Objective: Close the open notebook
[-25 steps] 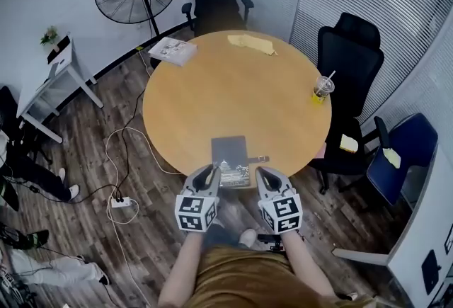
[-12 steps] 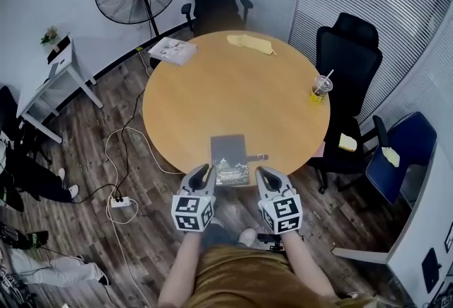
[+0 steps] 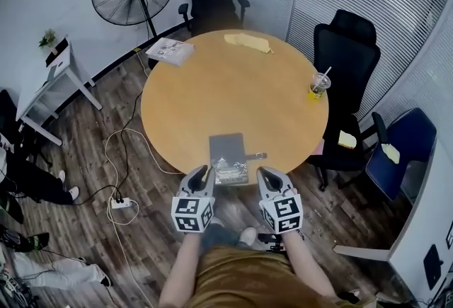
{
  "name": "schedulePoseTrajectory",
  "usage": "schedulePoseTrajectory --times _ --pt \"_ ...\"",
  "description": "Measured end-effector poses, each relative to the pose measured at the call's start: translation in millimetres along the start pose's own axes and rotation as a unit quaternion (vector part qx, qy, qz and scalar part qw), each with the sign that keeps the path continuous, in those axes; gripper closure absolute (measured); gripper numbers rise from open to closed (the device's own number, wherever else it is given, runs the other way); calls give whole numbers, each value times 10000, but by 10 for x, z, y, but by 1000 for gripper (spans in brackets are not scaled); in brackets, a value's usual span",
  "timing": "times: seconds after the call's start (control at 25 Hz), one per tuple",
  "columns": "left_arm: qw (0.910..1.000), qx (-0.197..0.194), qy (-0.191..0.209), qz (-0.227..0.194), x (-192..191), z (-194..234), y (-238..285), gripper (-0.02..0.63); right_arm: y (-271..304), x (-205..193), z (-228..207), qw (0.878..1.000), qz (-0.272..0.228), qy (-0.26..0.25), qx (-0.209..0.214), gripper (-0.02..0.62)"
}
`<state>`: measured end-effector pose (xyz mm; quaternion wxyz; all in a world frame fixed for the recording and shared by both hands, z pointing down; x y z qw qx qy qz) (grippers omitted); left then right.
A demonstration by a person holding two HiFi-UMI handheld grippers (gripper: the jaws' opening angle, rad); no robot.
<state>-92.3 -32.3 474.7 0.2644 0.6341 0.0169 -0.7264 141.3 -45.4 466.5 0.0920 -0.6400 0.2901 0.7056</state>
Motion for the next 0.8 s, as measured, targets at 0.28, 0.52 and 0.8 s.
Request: schedulePoseTrajectory --times 0.28,0.52,0.8 --pt "10000 8 -50 -34 1 15 -15 523 -4 -8 -11 10000 -11 4 -20 584" --pt "10000 10 -62 -39 -15 16 14 523 -9 -20 -45 10000 5 -4 -42 584" --pt "10000 -7 -53 33 -23 24 35 523 -6 -44 -54 10000 42 44 -70 584"
Point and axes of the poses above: the fingertips, and each gripper's own axes: y forward along the fingers, z to its left, x out of its top, the point moved 10 cm from there along -y, backward along the fingers, and after that the axes turned 4 degrees about -x, right-handed, at the moved point
